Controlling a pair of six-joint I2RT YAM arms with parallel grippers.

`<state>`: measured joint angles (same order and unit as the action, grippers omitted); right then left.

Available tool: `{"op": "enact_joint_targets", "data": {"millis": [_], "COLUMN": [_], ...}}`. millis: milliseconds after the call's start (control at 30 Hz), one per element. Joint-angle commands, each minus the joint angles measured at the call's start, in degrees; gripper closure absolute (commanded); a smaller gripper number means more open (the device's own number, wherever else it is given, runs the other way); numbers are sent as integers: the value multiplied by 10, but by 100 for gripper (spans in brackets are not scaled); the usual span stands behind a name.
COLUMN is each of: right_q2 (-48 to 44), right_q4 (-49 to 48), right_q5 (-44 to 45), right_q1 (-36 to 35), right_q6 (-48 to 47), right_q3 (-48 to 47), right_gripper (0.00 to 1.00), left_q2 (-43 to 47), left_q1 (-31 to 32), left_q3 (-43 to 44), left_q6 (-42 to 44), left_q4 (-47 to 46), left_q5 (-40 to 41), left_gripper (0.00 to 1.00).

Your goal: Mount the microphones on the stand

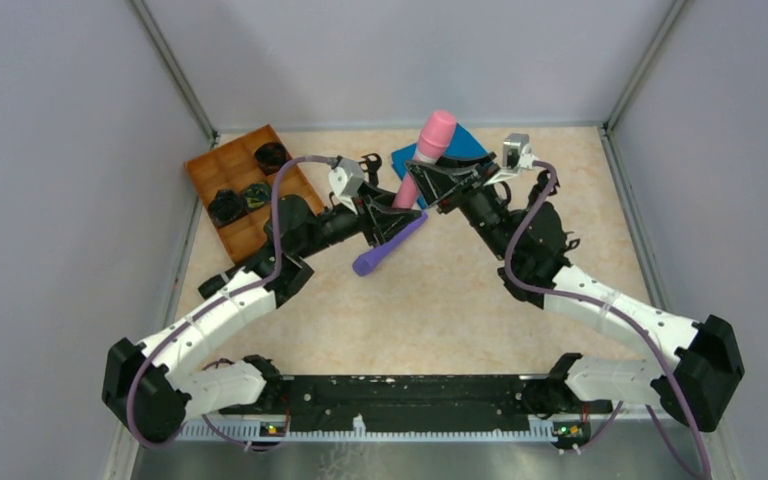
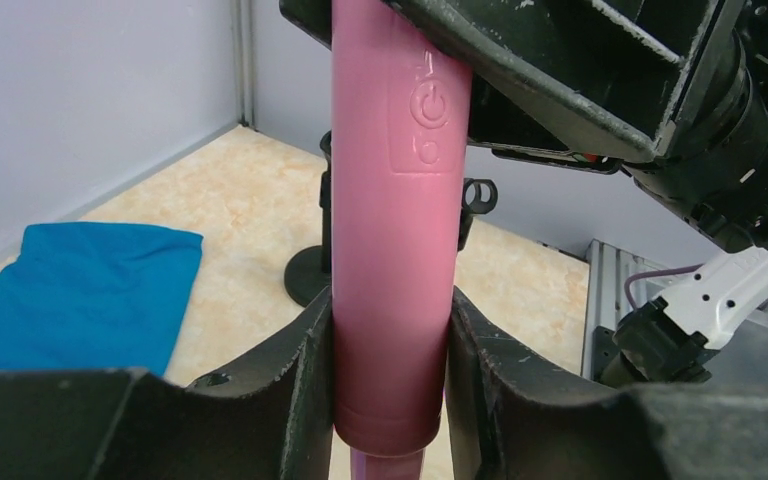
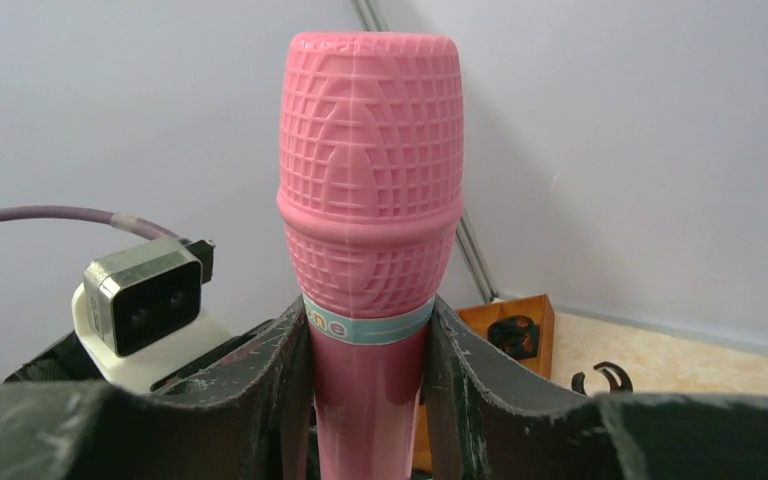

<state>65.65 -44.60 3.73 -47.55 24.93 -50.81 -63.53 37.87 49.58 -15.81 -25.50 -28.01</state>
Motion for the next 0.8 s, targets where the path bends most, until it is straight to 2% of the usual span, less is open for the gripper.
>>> {"op": "enact_joint_targets", "data": {"millis": [0, 33, 167, 267, 467, 767], "right_q2": [-4, -6, -23, -34, -42, -27], "right_q4": [-22, -14, 41, 97, 190, 224], "right_q5": [-27, -28, -21, -14, -12, -83], "right_q1": [-10, -10, -9, -9, 0, 53], "right_q6": [7, 5, -14, -29, -23, 54], "right_q3": [-23, -22, -26, -37, -72, -108], "right_gripper": [95, 90, 51, 36, 35, 40], "left_q2": [-6, -7, -7, -5, 2, 1], "left_q1": [-2, -1, -2, -1, -2, -2], "left_q3": [14, 15, 17, 11, 5, 3], "left_q6": [-1, 0, 6, 10, 25, 45], "left_q4": [-32, -34, -25, -29, -36, -35], "left_q5": [23, 19, 19, 18, 12, -13], "left_gripper": [96, 100, 100, 100, 100, 100]}}
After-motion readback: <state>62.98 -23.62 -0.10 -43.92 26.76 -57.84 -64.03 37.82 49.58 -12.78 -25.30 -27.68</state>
